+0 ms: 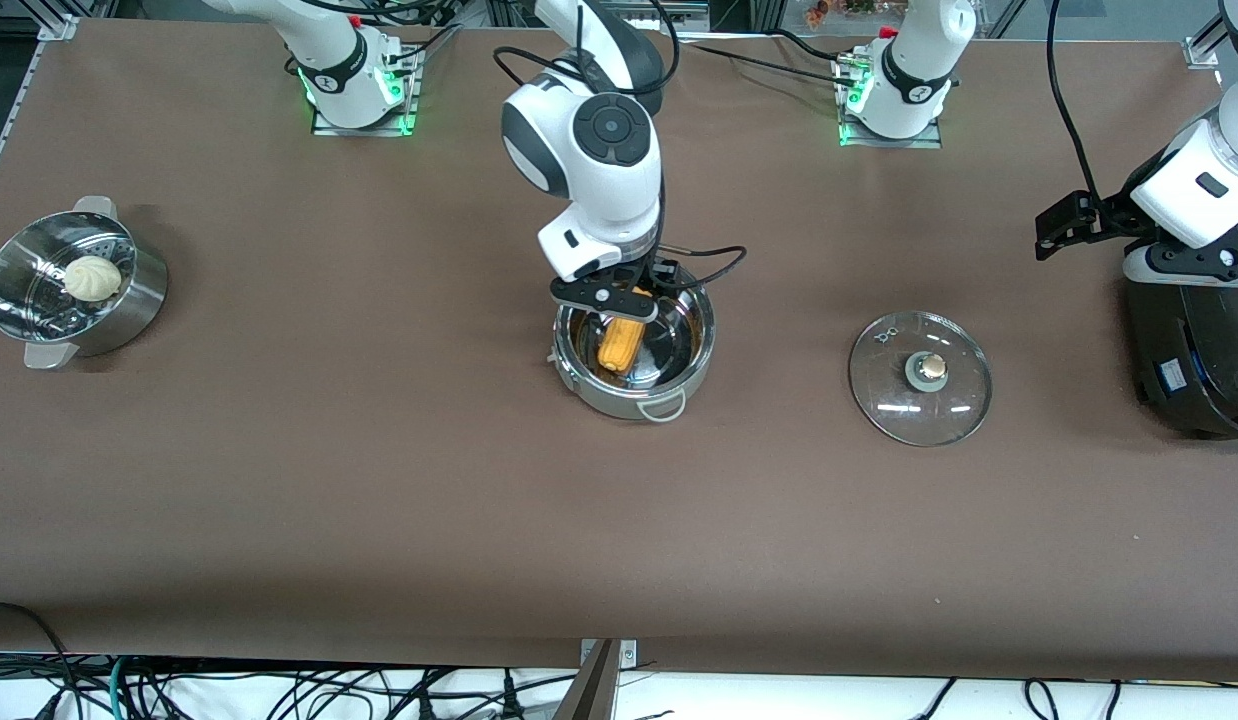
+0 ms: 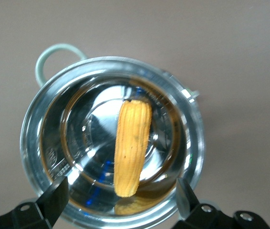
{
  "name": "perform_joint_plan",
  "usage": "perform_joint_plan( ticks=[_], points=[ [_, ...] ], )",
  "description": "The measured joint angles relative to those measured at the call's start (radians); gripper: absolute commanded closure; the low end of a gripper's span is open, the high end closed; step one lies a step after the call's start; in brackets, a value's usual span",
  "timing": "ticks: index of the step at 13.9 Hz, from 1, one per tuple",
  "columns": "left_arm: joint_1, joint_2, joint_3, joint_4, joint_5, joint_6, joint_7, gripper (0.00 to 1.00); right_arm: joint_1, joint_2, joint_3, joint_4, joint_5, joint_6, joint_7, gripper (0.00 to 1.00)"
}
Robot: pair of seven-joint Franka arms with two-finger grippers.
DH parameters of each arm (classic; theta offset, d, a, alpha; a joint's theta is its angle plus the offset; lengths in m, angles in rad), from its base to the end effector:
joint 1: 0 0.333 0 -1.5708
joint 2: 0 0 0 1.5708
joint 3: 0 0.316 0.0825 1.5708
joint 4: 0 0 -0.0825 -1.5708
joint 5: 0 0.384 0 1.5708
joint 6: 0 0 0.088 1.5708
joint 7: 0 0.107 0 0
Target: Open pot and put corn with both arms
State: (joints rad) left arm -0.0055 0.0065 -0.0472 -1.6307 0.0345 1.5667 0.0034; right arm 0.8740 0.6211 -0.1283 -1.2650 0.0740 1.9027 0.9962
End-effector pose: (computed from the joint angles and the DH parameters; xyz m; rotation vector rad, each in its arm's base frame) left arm 0.5529 -0.0254 0.5924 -3.1025 0.0887 0.1081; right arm 0.5181 0.5161 0.3983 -3.1035 0.3889 -0.0264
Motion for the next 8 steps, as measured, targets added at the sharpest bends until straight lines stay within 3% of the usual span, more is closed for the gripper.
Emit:
perform_joint_plan(
  ticks=[4, 8],
  points=[
    [0.000, 0.002, 0.000, 0.000, 0.000, -0.001, 0.000, 0.00, -0.126, -0.017, -0.005, 0.006, 0.000, -0.058, -0.192, 0.00],
    [0.000, 0.005, 0.000, -0.001, 0.000, -0.002, 0.000, 0.00, -0.275, -0.083, -0.019, 0.009, 0.000, -0.202, -0.462, 0.00]
  ],
)
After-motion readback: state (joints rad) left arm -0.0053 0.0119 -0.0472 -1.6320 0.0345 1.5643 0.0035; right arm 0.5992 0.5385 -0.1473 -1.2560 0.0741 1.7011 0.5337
